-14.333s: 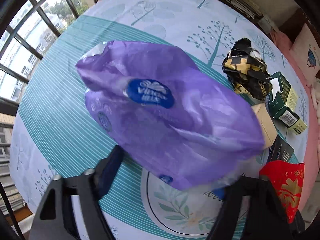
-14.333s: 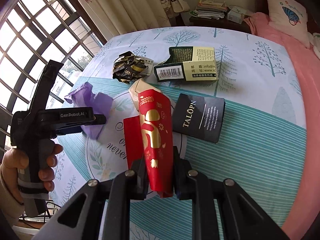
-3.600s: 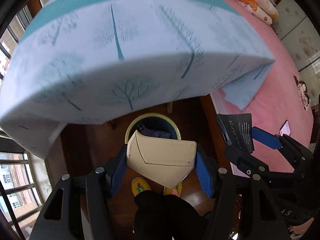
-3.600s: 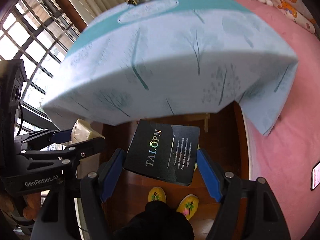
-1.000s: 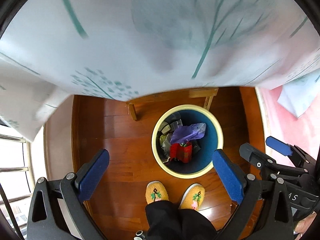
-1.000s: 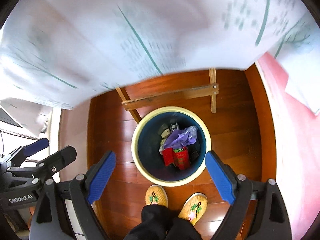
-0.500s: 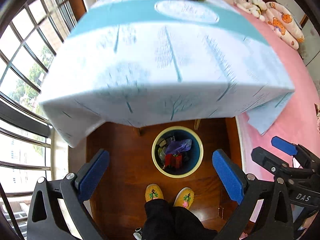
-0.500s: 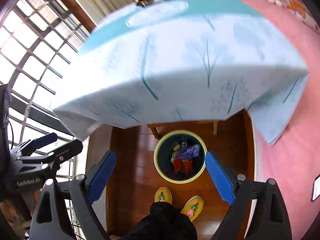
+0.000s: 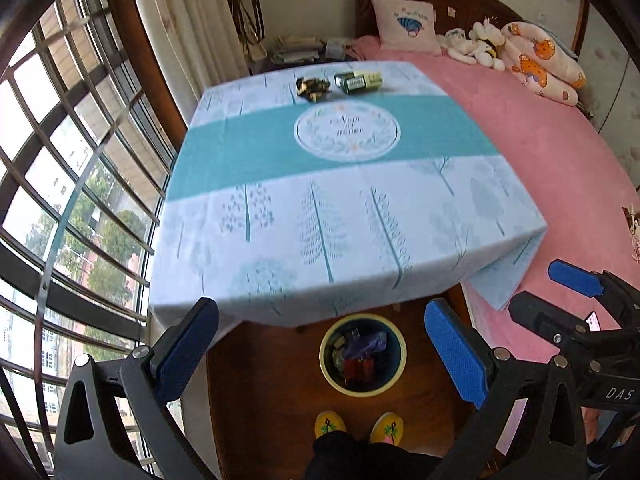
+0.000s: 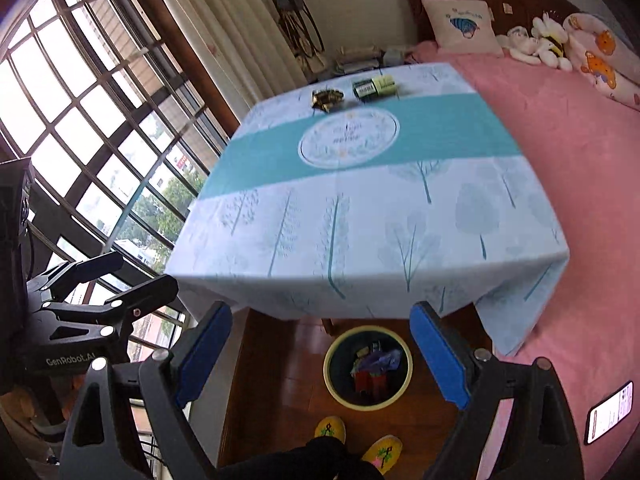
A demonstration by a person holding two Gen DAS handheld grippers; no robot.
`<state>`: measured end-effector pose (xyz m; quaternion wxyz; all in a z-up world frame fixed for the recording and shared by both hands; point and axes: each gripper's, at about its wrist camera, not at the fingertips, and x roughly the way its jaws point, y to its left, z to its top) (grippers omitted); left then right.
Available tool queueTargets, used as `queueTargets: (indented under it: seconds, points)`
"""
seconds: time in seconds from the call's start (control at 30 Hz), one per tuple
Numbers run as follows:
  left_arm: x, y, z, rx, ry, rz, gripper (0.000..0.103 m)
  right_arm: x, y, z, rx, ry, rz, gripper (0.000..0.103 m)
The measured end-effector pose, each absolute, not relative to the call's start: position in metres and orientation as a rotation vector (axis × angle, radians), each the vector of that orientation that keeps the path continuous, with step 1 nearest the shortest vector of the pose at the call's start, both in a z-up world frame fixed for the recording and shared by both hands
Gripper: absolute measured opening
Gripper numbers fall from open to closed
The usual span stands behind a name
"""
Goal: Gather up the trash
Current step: 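Raise both tools back toward the table, then grasp the crumpled black-gold wrapper with the left tool while the right tool grasps the green-yellow box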
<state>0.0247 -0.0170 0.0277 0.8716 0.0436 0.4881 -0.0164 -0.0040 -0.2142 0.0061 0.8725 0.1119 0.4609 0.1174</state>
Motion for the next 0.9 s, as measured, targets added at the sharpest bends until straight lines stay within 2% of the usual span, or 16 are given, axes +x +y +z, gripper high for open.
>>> queueTargets:
  seconds: [0.3,0.5,0.8,0.9]
  points:
    - [0.066,-0.021,0.062,0.111,0.962,-0.059,0.102,0.036,-0.215,0.026,0.214,0.923,0.229,0.091]
    - [0.119,-0.013,0.058,0.102,0.950,-0.104,0.102,0.082,-0.210,0.030,0.188,0.893,0.177,0.091]
    - [0.256,0.009,0.051,0.146,0.960,-0.250,0.102,0.186,-0.200,0.026,0.275,0.879,-0.021,0.091]
    - [0.311,0.021,0.048,0.134,0.978,-0.299,0.102,0.229,-0.198,0.019,0.334,0.903,-0.074,0.086]
